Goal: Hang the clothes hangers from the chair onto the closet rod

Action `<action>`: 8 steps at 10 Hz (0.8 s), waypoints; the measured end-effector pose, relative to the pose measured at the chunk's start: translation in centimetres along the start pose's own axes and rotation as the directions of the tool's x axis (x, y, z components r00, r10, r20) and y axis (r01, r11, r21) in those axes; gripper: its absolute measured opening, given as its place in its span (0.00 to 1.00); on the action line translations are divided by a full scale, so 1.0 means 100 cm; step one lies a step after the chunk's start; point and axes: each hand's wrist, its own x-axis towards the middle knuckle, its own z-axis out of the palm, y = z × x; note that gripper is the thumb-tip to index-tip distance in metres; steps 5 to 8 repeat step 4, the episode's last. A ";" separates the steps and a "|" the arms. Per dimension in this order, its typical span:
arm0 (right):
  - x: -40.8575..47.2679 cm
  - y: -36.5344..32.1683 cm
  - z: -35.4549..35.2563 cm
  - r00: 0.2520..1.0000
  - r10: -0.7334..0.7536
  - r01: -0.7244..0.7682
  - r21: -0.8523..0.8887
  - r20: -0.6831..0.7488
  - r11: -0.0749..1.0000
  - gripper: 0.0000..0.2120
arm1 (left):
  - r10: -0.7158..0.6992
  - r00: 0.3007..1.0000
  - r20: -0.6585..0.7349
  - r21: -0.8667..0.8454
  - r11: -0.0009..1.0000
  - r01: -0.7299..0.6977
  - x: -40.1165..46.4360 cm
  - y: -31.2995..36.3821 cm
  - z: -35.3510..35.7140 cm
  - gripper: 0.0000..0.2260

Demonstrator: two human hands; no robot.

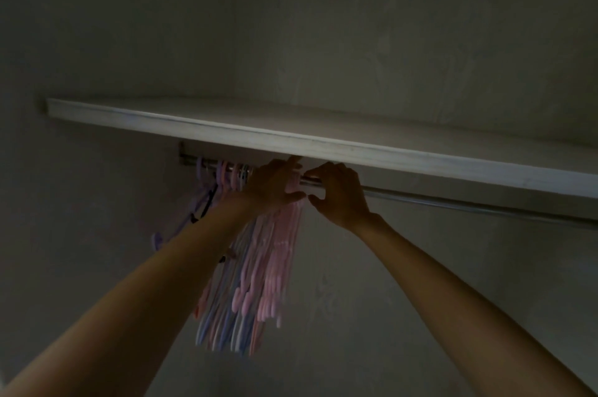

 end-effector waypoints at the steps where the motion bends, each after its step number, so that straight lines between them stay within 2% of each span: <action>1: -0.021 0.002 -0.011 0.999 0.031 -0.031 0.026 -0.015 0.999 0.19 | -0.058 0.998 -0.017 -0.007 0.998 0.058 -0.012 -0.001 0.001 0.31; 2: -0.060 0.000 -0.024 0.998 0.060 -0.058 0.086 -0.029 0.995 0.16 | -0.076 0.986 -0.151 -0.173 0.984 0.050 -0.049 0.002 -0.004 0.25; 3: -0.130 0.000 -0.037 0.987 0.162 -0.158 0.198 -0.002 0.967 0.12 | -0.142 0.946 -0.292 -0.526 0.850 -0.035 -0.143 0.008 -0.002 0.16; 4: -0.229 0.002 -0.056 0.967 0.250 -0.225 0.299 -0.050 0.927 0.11 | -0.289 0.925 -0.246 -0.691 0.721 0.041 -0.276 0.010 0.017 0.15; 8: -0.229 0.002 -0.056 0.967 0.250 -0.225 0.299 -0.050 0.927 0.11 | -0.289 0.925 -0.246 -0.691 0.721 0.041 -0.276 0.010 0.017 0.15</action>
